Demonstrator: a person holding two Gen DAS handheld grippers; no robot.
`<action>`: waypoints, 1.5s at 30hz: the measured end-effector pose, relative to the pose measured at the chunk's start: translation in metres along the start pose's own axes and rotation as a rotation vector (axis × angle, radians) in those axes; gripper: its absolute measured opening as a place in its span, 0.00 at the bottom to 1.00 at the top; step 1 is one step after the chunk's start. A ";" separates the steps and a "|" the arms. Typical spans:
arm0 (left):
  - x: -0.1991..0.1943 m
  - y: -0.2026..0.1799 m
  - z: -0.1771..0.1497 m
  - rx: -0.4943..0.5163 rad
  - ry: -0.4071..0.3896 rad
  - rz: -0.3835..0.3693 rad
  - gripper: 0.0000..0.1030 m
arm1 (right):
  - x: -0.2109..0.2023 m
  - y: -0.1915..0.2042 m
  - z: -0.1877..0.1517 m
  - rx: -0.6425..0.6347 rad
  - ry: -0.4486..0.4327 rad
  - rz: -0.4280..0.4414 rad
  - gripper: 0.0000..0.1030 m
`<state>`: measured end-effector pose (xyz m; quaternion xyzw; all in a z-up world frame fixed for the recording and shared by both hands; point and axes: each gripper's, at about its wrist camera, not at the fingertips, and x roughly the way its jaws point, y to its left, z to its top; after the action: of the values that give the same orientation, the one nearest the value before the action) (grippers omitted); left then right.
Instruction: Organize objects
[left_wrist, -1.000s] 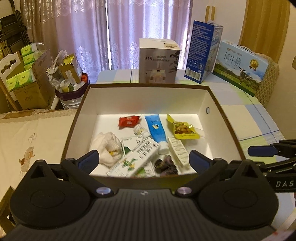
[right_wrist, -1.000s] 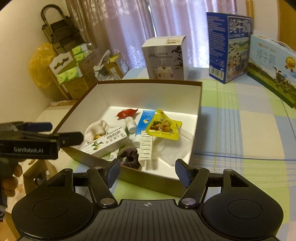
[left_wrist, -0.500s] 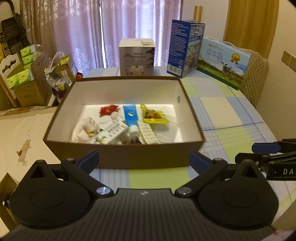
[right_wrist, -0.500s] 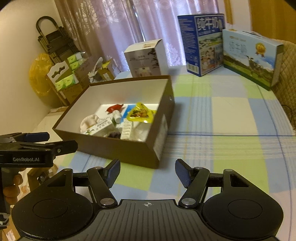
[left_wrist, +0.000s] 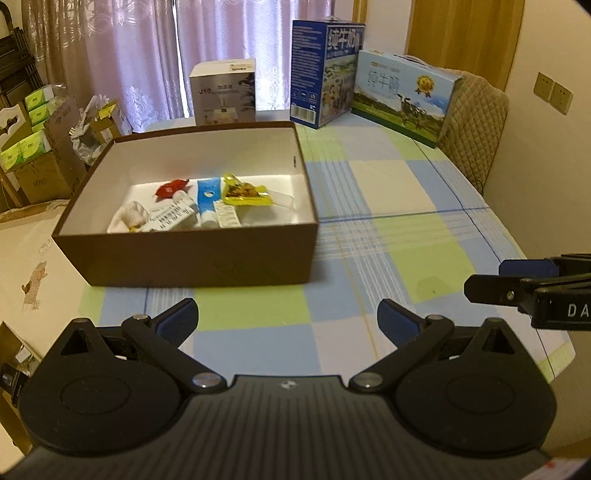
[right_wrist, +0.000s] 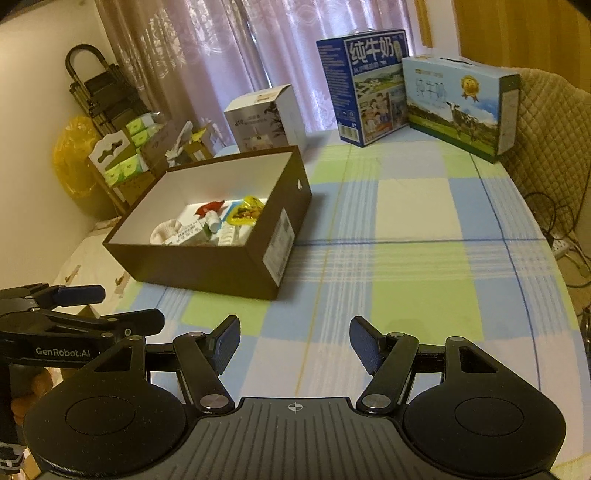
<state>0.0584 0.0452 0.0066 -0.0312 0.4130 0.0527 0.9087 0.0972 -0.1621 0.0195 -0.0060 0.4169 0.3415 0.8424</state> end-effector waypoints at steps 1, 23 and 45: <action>-0.002 -0.004 -0.003 0.000 0.002 0.000 0.99 | -0.003 -0.002 -0.004 0.001 0.001 0.000 0.61; -0.036 -0.053 -0.046 -0.005 0.013 -0.011 0.99 | -0.048 -0.026 -0.051 0.006 0.018 0.000 0.61; -0.041 -0.059 -0.051 -0.014 0.012 -0.002 0.99 | -0.055 -0.026 -0.061 0.003 0.020 0.002 0.61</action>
<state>0.0007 -0.0217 0.0043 -0.0380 0.4178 0.0545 0.9061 0.0467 -0.2317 0.0109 -0.0076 0.4258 0.3416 0.8378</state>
